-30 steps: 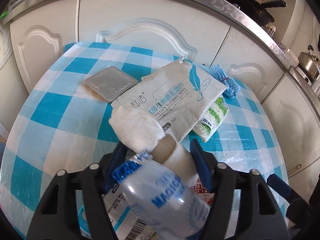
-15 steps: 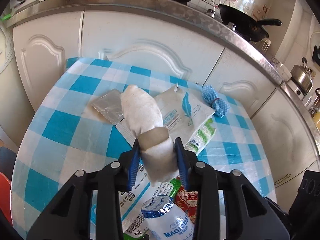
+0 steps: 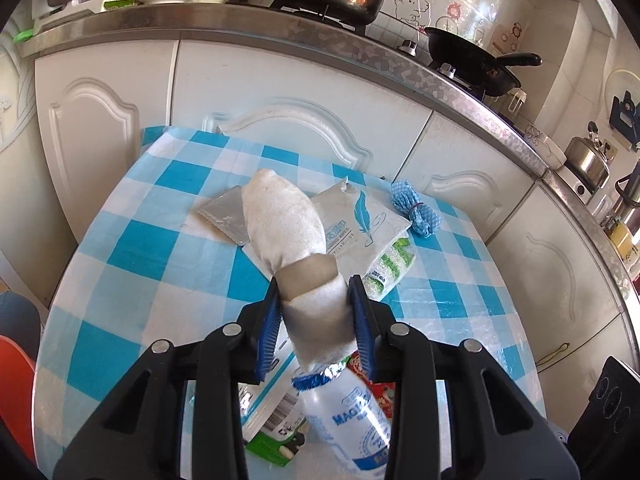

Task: Collect trash
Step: 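Carry tissue and foam net to the orange bucket and release both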

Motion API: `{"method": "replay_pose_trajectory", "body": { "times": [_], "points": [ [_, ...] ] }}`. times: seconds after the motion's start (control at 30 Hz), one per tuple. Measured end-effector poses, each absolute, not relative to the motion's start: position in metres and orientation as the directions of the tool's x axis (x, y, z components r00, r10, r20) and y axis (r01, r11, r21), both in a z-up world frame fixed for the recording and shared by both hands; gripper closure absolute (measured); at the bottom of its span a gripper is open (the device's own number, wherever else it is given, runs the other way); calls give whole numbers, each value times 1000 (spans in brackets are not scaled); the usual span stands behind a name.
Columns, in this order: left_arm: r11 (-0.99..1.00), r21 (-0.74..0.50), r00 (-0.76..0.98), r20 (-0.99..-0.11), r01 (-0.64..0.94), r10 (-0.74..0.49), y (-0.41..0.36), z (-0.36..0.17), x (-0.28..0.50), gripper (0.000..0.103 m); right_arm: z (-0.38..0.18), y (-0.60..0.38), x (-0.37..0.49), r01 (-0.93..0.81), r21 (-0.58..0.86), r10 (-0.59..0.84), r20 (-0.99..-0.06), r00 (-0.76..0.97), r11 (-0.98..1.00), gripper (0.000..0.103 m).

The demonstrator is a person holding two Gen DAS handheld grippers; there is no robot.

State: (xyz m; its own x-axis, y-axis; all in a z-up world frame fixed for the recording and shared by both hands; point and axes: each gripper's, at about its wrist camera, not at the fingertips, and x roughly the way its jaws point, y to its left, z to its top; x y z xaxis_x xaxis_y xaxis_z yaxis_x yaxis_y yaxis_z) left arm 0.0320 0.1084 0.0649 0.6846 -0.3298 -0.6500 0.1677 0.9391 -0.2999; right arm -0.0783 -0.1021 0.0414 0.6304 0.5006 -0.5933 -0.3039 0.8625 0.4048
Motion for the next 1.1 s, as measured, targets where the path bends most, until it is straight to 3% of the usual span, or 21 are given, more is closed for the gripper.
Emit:
{"method": "replay_pose_trajectory", "body": {
  "times": [0.27,0.37,0.57,1.1],
  "points": [
    [943,-300,689,-653,143,-313,136,61,0,68,33,-90,-85,-271,288,396,-649,649,918,31],
    [942,-307,687,-657,133,-311,148,58,-12,68,30,-88,-84,-245,246,347,-667,659,938,47],
    [943,-309,682,-663,124,-308,166,51,-31,68,27,-95,-85,-216,262,338,-666,665,941,66],
    [930,-359,680,-663,80,-314,216,35,-57,68,53,-86,-97,-164,199,257,-671,695,966,71]
  ]
}}
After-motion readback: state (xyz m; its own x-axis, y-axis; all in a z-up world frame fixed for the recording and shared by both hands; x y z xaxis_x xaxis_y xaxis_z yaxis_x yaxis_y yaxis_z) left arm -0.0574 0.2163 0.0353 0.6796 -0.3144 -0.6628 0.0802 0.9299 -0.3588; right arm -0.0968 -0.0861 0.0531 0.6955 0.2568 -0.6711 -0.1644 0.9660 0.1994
